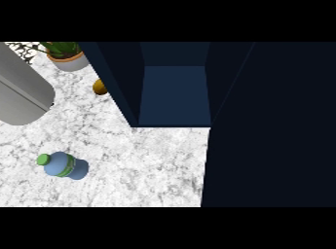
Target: Pick up the bottled water, place it into the cabinet and close the cabinet
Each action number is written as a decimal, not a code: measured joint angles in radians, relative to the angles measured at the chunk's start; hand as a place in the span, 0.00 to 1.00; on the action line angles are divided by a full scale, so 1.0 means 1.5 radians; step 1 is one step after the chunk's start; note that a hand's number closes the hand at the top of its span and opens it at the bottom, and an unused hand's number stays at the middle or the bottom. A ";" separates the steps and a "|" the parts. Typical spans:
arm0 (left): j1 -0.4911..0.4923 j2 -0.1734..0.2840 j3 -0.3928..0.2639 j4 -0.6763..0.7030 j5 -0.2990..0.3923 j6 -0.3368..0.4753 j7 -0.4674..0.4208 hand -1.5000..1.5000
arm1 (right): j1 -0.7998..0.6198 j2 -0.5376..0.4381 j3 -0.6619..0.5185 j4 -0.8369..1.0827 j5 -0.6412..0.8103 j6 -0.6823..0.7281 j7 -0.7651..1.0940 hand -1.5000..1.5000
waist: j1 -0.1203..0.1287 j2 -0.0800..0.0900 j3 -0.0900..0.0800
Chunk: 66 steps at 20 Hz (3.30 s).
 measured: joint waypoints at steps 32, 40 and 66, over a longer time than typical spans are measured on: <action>-0.010 0.085 0.023 0.053 -0.014 0.107 -0.007 0.00 | -0.103 -0.005 0.084 -0.035 0.041 -0.107 0.152 0.00 | -0.003 0.000 -0.001; -0.010 0.079 0.106 0.144 0.054 0.075 -0.064 0.00 | -0.114 -0.012 0.099 -0.034 0.048 -0.126 0.159 0.00 | -0.004 0.000 -0.001; -0.052 0.018 0.271 0.676 0.222 -0.128 -0.480 0.00 | -0.156 -0.045 0.109 -0.037 0.058 -0.155 0.197 0.00 | -0.006 0.001 -0.001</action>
